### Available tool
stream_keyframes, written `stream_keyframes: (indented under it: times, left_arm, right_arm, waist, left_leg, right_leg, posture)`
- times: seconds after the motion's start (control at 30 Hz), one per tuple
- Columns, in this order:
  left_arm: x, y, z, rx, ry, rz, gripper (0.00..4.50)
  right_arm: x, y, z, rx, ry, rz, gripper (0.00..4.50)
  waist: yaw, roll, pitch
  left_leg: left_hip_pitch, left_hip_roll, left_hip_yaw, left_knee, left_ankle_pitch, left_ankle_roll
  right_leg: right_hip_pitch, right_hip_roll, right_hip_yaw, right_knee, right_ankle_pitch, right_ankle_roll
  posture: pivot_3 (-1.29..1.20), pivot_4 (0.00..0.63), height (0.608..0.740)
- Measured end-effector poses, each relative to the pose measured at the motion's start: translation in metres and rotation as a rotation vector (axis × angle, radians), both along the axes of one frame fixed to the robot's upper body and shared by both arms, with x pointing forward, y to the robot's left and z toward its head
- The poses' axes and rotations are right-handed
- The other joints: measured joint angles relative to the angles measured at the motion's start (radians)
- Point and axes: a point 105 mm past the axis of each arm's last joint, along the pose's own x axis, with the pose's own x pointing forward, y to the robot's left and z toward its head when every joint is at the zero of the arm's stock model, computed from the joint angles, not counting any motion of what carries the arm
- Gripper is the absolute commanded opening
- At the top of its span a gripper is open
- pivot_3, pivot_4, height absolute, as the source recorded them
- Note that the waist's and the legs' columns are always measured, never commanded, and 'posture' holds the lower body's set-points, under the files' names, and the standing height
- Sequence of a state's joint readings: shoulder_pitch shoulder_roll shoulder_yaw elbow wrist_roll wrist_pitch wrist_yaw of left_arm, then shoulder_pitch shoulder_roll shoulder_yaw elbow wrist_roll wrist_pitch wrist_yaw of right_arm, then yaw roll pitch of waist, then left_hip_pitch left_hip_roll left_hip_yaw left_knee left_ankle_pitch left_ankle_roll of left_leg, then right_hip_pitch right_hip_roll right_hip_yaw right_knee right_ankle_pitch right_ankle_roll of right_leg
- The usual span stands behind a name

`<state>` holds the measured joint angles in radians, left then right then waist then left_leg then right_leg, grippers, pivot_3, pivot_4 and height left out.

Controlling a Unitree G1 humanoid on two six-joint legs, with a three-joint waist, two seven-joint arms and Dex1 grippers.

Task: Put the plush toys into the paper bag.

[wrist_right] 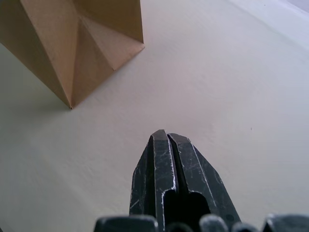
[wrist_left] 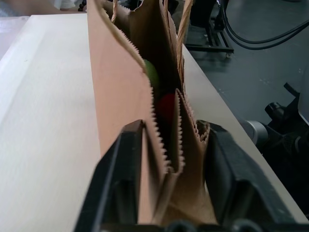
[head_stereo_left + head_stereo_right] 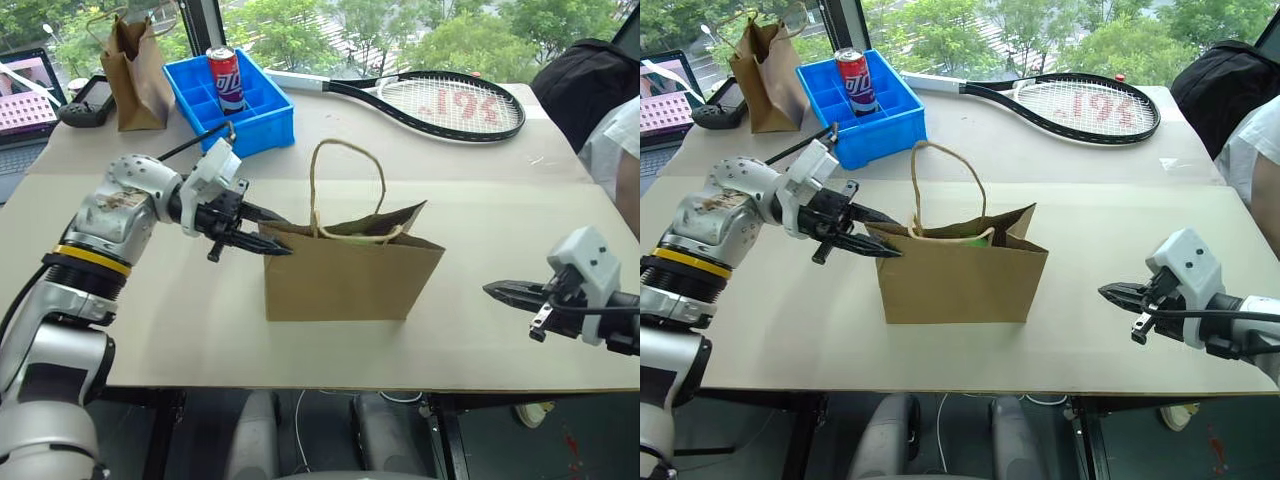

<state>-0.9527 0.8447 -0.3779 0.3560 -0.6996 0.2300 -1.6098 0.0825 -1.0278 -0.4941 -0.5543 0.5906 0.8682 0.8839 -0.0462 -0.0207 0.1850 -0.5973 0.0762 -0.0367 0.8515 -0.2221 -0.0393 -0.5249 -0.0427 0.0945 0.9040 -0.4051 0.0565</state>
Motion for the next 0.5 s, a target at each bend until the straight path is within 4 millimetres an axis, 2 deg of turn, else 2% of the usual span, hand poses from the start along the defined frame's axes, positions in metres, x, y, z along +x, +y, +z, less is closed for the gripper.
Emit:
stream_keyframes:
  times: [0.03, 0.13, 0.23, 0.3, 0.4, 0.47, 0.5]
  left_arm:
    - [-0.002, 0.005, 0.002, -0.012, 0.015, 0.017, 3.56]
    - [-0.008, 0.022, 0.012, -0.057, 0.04, 0.08, 4.46]
    - [-0.013, 0.048, 0.024, -0.138, 0.045, 0.217, 4.46]
    - [-0.015, 0.065, 0.022, -0.211, 0.099, 0.34, 4.46]
    - [-0.021, 0.084, -0.008, -0.275, 0.23, 0.539, 4.46]
    - [-0.03, 0.086, -0.042, -0.263, 0.335, 0.653, 4.46]
    - [-0.033, 0.085, -0.052, -0.261, 0.363, 0.683, 4.46]
  right_arm:
    - [0.001, -0.001, 0.001, 0.003, -0.002, 0.009, 0.0]
    - [0.005, -0.002, 0.004, 0.02, -0.014, 0.026, 0.0]
    - [0.008, -0.004, 0.007, 0.047, -0.035, 0.041, 0.0]
    - [0.012, -0.001, 0.01, 0.114, -0.095, 0.048, 0.0]
    - [0.016, 0.006, 0.006, 0.304, -0.155, 0.027, 0.0]
    - [0.016, 0.005, 0.007, 0.437, -0.216, -0.027, 0.0]
    - [0.016, 0.004, 0.006, 0.466, -0.228, -0.048, 0.0]
  waist:
    - [-0.001, 0.0, 0.0]
    - [-0.004, 0.0, 0.0]
    - [-0.006, 0.0, 0.0]
    - [-0.009, 0.0, 0.0]
    - [-0.01, 0.0, 0.0]
    - [-0.008, 0.001, 0.0]
    - [-0.003, 0.001, 0.0]
  left_leg:
    - [0.0, 0.0, 0.0, 0.0, 0.0, 0.0]
    - [0.0, 0.0, 0.0, 0.0, 0.0, 0.0]
    - [0.001, 0.001, 0.0, 0.0, 0.0, 0.0]
    - [0.002, 0.001, 0.0, 0.0, 0.0, 0.0]
    - [0.001, 0.001, 0.0, 0.0, 0.0, 0.0]
    - [0.001, 0.001, 0.0, 0.001, 0.0, 0.0]
    - [0.001, 0.001, 0.0, 0.001, 0.0, 0.0]
  right_leg:
    - [0.0, 0.0, 0.0, 0.0, 0.0, 0.0]
    - [0.0, 0.0, 0.0, 0.0, 0.0, 0.0]
    - [0.0, 0.0, 0.0, 0.0, 0.0, 0.0]
    - [0.001, 0.0, 0.0, 0.001, 0.0, 0.0]
    - [0.0, 0.0, 0.0, 0.001, 0.001, -0.001]
    - [0.001, -0.001, 0.0, 0.002, 0.001, -0.002]
    - [0.001, -0.001, 0.0, 0.001, 0.001, -0.002]
  posture:
    - [0.0, 0.15, 0.656]
    - [0.0, 0.15, 0.656]
    - [0.0, 0.15, 0.656]
    - [0.0, 0.15, 0.656]
    - [0.0, 0.15, 0.656]
    - [0.0, 0.15, 0.656]
    - [0.0, 0.15, 0.656]
